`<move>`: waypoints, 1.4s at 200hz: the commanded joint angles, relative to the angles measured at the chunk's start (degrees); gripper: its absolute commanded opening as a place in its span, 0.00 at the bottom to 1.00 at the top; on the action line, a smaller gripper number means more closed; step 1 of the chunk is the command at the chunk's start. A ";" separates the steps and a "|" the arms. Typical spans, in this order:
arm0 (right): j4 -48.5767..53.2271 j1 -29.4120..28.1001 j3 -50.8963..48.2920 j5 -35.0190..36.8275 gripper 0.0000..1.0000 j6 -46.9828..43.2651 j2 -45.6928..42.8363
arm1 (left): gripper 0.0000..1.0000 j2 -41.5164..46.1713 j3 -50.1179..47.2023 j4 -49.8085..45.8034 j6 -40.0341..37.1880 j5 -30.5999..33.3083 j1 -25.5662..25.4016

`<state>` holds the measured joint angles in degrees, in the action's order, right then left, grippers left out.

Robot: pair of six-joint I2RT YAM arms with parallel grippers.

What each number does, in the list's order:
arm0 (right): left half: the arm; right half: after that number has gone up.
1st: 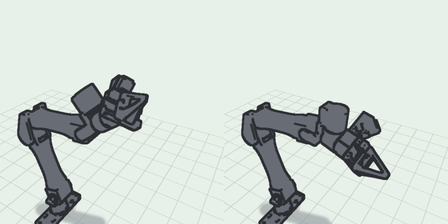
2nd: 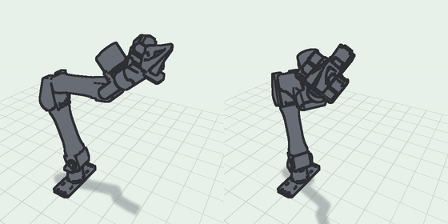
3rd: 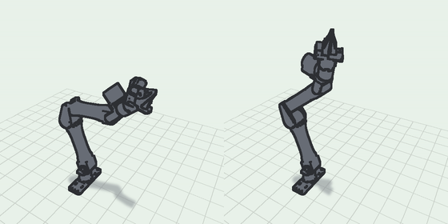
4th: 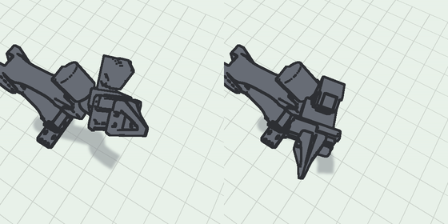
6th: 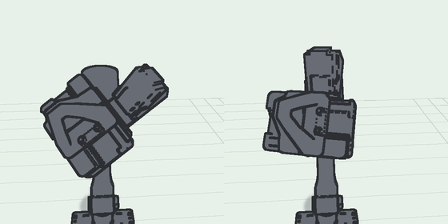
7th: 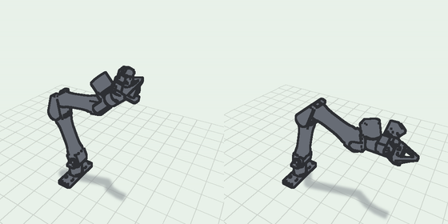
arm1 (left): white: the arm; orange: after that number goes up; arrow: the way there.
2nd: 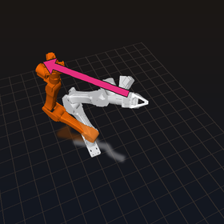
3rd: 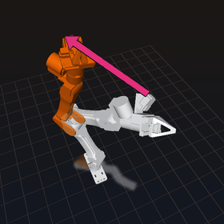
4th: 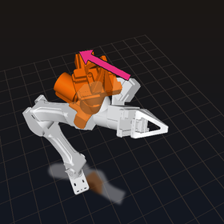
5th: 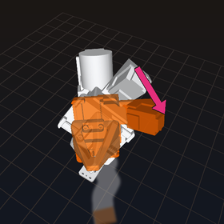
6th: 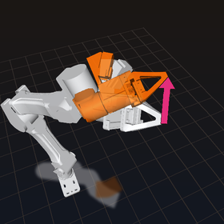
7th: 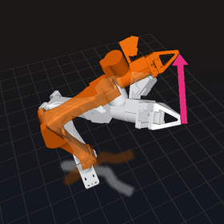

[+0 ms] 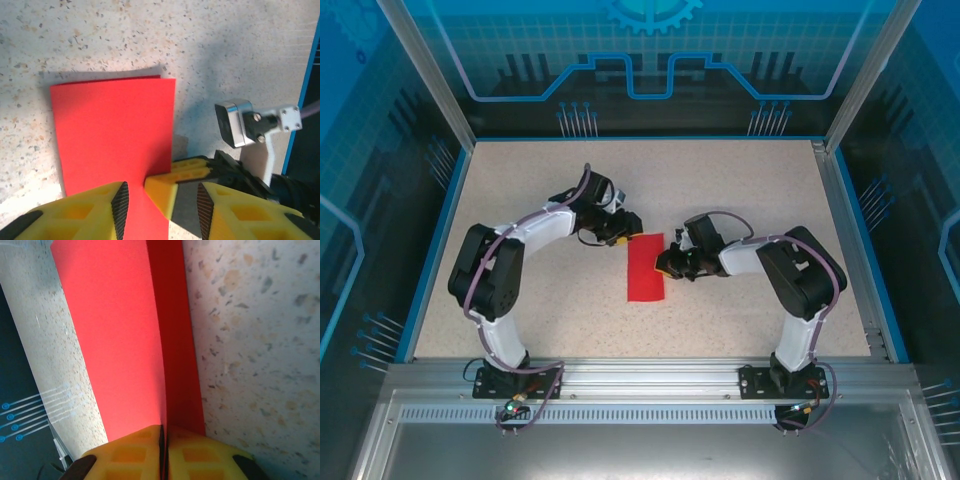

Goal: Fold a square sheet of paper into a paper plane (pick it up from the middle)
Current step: Third fold the triangle at the center of the table.

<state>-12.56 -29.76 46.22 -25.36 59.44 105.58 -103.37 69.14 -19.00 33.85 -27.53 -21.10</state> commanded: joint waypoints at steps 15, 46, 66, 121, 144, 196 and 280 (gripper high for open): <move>-0.65 -2.93 -0.74 3.98 0.15 4.45 -0.53 | 0.47 4.61 -5.45 -0.41 -4.87 -2.38 0.10; 4.20 -2.45 0.64 3.01 0.26 3.22 -2.31 | 0.49 9.33 -10.54 1.30 -9.51 -3.43 -1.94; 5.90 -2.15 1.02 0.85 0.32 2.03 -3.49 | 0.50 13.40 -13.78 1.99 -12.49 -2.49 -3.95; 10.50 -1.36 1.33 -1.49 0.30 0.59 -4.88 | 0.51 25.42 -22.54 4.35 -18.39 14.72 -16.45; 10.29 -1.08 1.44 -1.95 0.24 0.64 -4.88 | 0.51 27.54 -24.58 5.03 -19.48 22.55 -21.82; 14.06 0.11 3.83 -2.89 0.16 -1.45 -3.56 | 0.48 28.58 -29.81 11.35 -24.66 30.72 -28.44; 23.38 3.19 13.64 -6.42 0.15 -10.52 2.48 | 0.47 24.39 -35.04 30.88 -43.45 24.27 -29.86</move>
<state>6.68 -27.88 58.04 -29.21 52.14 106.65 -76.55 33.58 5.21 -0.27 0.10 -50.02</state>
